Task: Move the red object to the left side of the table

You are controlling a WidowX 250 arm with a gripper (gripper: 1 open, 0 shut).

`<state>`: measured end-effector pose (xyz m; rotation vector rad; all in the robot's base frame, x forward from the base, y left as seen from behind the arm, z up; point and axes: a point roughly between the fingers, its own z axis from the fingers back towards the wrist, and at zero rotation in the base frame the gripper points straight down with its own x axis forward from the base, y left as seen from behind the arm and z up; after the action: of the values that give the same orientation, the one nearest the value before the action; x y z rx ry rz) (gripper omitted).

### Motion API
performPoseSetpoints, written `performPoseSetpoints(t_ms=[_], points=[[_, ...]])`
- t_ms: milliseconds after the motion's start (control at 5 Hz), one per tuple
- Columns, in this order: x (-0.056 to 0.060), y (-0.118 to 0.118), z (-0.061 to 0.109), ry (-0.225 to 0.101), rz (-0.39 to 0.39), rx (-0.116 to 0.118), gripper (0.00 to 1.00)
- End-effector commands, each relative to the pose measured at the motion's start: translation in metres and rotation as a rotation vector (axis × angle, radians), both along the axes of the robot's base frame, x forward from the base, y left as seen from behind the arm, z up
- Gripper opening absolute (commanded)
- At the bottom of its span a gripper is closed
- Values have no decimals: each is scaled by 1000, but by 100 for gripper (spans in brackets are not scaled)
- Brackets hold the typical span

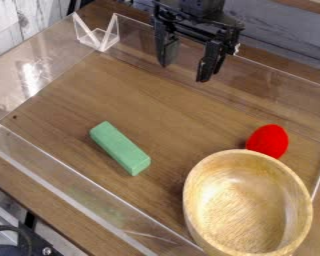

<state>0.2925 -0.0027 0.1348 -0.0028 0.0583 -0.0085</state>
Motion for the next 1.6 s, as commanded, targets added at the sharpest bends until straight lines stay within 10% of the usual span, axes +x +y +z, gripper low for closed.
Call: performPoseSetpoints(t_ms=[0,600,1400], points=[[4,-7,-8,27,-28,-6,100],[14,-109,-21,-45,-362,-10,100],[25,-118,-86,-106,-540,26,100]])
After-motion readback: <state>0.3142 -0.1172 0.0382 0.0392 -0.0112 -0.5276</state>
